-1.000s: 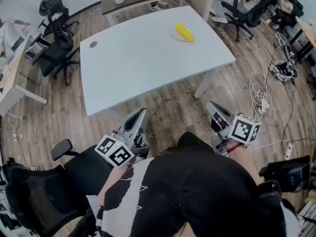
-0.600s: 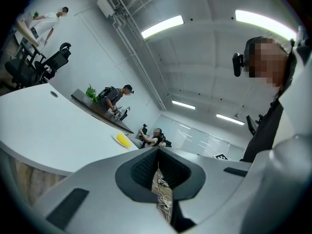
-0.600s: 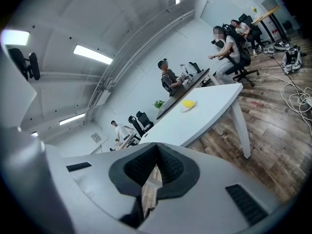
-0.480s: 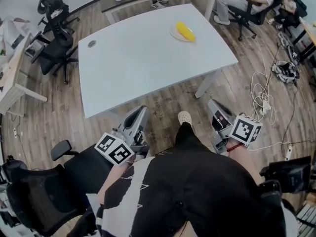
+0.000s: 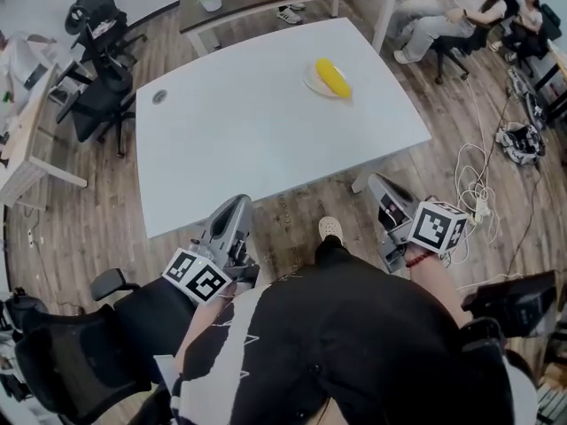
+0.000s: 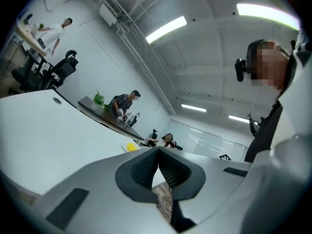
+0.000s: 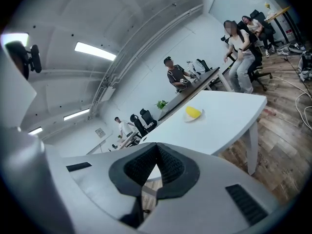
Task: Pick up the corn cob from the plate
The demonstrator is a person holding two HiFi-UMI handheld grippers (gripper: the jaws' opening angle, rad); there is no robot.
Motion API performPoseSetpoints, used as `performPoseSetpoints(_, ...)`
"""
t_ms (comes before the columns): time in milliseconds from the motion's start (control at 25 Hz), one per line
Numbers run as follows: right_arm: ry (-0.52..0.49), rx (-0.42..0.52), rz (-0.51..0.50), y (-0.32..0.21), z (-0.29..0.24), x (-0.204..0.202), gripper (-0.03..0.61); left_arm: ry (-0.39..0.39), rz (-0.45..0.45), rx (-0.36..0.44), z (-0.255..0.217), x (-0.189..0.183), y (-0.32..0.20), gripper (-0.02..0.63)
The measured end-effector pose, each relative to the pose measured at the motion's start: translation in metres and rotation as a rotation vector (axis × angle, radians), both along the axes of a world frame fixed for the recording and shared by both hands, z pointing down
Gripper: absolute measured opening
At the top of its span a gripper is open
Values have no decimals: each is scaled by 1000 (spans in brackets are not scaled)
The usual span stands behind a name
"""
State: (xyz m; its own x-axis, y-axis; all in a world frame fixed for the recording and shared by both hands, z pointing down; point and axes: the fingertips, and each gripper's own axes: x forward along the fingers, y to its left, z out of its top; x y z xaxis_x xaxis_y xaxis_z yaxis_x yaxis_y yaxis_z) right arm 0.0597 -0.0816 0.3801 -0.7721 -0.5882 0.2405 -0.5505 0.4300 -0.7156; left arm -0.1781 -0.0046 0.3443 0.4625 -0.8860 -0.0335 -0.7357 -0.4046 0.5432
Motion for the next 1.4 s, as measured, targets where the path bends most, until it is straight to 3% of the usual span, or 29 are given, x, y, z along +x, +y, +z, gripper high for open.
performPoseSetpoints(440, 166, 240, -84, -141, -41, -8, 14, -40, -96, 4, -8, -8, -95, 15)
performPoseSetpoints(840, 153, 178, -169, -209, -17, -17, 14, -14, -112, -46, 6, 4, -172, 15)
performPoseSetpoints(1040, 162, 157, -204, -241, -3, -14, 14, -37, -102, -87, 13, 16, -213, 15)
performPoseSetpoints(1280, 157, 136, -215, -286, 16, -13, 14, -34, -183, -114, 21, 21, -246, 15)
performPoseSetpoints(1400, 146, 118, -230, -301, 23, -16, 14, -27, -182, -127, 24, 30, -255, 15)
